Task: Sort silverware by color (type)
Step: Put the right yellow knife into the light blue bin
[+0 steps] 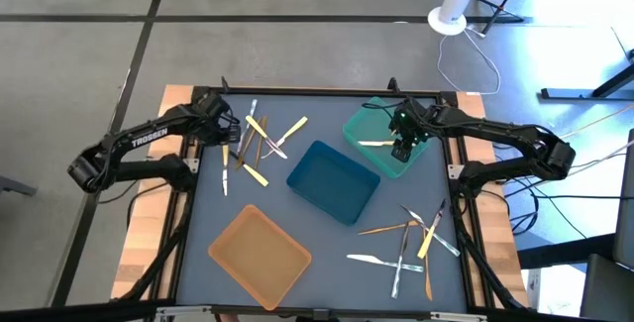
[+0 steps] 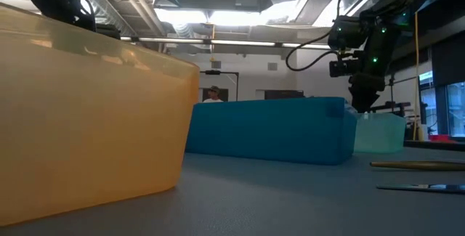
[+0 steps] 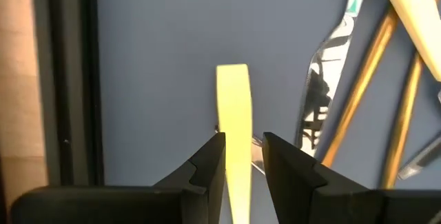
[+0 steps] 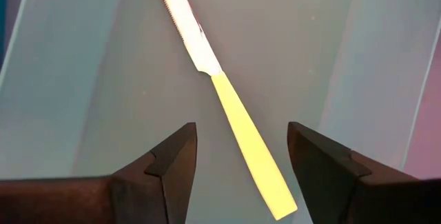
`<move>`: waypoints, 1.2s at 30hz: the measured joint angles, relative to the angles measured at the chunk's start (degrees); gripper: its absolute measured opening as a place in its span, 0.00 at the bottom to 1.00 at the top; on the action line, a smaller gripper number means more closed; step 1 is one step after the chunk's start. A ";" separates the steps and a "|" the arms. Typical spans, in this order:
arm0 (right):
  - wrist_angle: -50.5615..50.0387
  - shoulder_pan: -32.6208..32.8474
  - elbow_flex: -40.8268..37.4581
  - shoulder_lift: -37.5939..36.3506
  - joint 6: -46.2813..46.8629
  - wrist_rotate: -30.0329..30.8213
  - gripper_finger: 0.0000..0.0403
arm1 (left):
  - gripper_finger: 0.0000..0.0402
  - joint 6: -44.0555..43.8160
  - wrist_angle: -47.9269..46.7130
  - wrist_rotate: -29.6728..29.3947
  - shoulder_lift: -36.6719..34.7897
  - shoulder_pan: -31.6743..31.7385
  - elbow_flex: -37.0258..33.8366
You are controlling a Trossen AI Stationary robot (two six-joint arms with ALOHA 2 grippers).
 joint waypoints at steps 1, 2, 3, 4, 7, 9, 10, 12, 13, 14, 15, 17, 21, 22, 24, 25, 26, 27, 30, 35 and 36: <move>0.00 0.00 0.01 0.00 -0.01 0.00 0.53 | 0.23 0.02 0.02 -0.65 0.00 0.00 0.00; 0.00 0.00 0.01 0.00 -0.01 0.00 0.53 | 0.23 0.02 0.07 -1.19 0.00 0.00 0.00; 0.00 0.00 0.01 0.00 -0.01 0.00 0.53 | 0.23 0.02 0.16 -1.66 0.00 0.00 0.00; 0.00 0.00 0.00 0.00 0.01 -0.01 0.53 | 0.23 0.02 0.25 -2.04 0.00 0.00 0.00; 0.00 0.00 0.01 0.00 0.01 0.00 0.53 | 0.23 0.02 0.25 -2.53 0.00 0.00 0.00; 0.00 0.00 0.00 0.00 0.00 0.00 0.53 | 0.23 0.10 0.23 -3.02 0.00 0.00 0.00; 0.00 0.00 -0.01 0.00 0.00 0.00 0.53 | 0.23 0.48 0.23 -3.22 0.00 0.00 0.00; 0.00 0.00 -0.01 0.00 -0.01 0.00 0.53 | 0.23 1.92 0.21 -3.21 0.00 0.00 0.00; 0.00 0.00 0.00 0.00 0.00 -0.01 0.53 | 0.23 2.80 0.22 -3.15 0.00 0.00 0.00; 0.00 0.00 0.00 0.00 0.00 -0.01 0.53 | 0.23 3.54 0.20 -2.95 0.00 0.00 0.00; 0.00 0.00 0.00 0.00 0.01 -0.01 0.53 | 0.23 4.26 0.20 -2.49 0.00 0.00 0.00; 0.00 0.00 -0.01 0.00 0.01 -0.02 0.53 | 0.23 5.66 0.23 -1.59 0.00 0.00 0.00; 0.00 0.00 -0.01 0.00 0.01 0.00 0.53 | 0.24 7.26 0.23 -1.47 0.00 -0.02 0.00; 0.00 0.00 -0.01 0.00 -0.01 -0.02 0.53 | 0.25 7.73 0.23 -1.47 0.00 -0.02 0.00; 0.00 0.00 -0.01 0.00 0.01 -0.02 0.53 | 0.28 7.96 0.25 -1.45 0.00 -0.02 0.00; 0.01 0.00 0.00 0.00 -0.01 -0.02 0.53 | 0.30 7.92 0.24 -1.47 0.00 -0.02 0.00; 0.01 0.00 -0.01 0.00 0.01 -0.02 0.53 | 0.32 7.74 0.25 -1.58 0.00 -0.02 0.00; 0.00 0.00 -0.01 0.00 -0.01 -0.02 0.53 | 0.34 7.71 0.25 -1.70 0.00 -0.02 0.00; 0.00 0.00 -0.01 0.00 0.00 -0.02 0.53 | 0.40 7.49 0.30 -1.88 0.00 -0.02 0.00; 0.01 0.00 -0.01 0.00 0.01 -0.02 0.53 | 0.43 4.51 1.18 -3.55 0.00 -0.15 0.00; 0.02 0.00 -0.01 0.00 0.00 -0.02 0.53 | 0.44 4.05 1.58 -3.57 0.00 -0.15 0.00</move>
